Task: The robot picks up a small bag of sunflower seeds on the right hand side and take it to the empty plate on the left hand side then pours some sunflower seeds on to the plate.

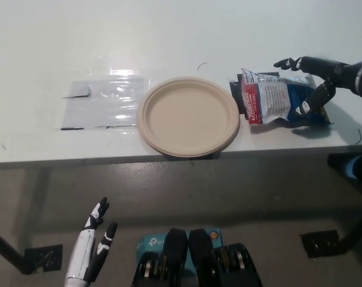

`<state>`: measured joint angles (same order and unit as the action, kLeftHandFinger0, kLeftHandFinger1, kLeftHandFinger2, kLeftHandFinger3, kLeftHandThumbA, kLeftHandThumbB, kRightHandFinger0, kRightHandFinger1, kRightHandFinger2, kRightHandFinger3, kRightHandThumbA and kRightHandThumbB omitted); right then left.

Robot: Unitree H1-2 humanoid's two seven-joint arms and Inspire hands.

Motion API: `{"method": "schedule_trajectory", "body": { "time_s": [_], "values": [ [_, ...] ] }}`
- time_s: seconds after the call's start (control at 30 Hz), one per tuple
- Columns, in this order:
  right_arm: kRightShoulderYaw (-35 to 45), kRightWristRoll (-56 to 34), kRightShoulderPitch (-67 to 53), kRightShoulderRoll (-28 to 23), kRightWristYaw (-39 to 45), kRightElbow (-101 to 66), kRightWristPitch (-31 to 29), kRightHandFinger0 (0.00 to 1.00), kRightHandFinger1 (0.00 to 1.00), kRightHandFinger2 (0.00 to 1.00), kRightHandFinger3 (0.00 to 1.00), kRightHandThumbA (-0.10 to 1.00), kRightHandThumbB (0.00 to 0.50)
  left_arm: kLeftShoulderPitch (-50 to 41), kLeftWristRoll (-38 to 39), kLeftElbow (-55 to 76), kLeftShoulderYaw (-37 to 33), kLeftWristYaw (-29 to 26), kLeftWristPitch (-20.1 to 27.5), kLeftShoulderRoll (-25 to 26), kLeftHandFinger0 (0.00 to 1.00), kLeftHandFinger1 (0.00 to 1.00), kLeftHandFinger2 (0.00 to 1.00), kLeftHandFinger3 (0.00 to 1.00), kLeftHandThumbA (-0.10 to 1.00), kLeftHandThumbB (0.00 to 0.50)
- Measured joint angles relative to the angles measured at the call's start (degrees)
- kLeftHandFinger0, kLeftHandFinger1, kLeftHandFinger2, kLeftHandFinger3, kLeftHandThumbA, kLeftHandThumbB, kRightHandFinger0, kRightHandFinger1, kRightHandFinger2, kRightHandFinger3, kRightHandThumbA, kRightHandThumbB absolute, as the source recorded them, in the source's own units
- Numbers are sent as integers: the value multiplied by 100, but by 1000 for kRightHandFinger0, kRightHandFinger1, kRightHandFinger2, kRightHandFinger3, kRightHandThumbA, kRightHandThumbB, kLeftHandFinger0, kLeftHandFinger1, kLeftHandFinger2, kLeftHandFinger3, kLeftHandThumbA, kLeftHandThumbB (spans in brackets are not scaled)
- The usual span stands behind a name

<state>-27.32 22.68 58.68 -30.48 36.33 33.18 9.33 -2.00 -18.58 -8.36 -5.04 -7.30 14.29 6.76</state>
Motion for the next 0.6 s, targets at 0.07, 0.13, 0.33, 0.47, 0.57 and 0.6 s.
{"method": "schedule_trajectory", "body": {
  "time_s": [0.07,0.13,0.33,0.47,0.57,0.6],
  "values": [
    [-80,115,74,0,2,9,0,1000,1000,1000,1000,846,500,1,7,6,-1,5,0,7,1000,1000,1000,1000,1000,272],
    [-122,195,158,0,1,49,-2,1000,1000,1000,1000,837,500,1,7,15,-3,6,0,11,1000,1000,1000,1000,1000,275],
    [-139,388,255,20,-47,150,-6,1000,1000,1000,1000,776,500,-1,8,15,-5,7,0,19,1000,1000,1000,1000,1000,284],
    [-136,494,265,89,-120,256,2,1000,1000,1000,1000,784,500,0,17,16,-8,16,0,19,1000,1000,1000,1000,1000,291],
    [-127,543,293,138,-125,296,19,1000,1000,1000,1000,788,500,-1,24,18,-8,23,0,19,1000,1000,1000,1000,1000,288],
    [-110,544,306,156,-126,317,18,1000,1000,1000,1000,794,500,0,25,19,-8,23,0,19,1000,1000,1000,1000,1000,289]
  ]
}}
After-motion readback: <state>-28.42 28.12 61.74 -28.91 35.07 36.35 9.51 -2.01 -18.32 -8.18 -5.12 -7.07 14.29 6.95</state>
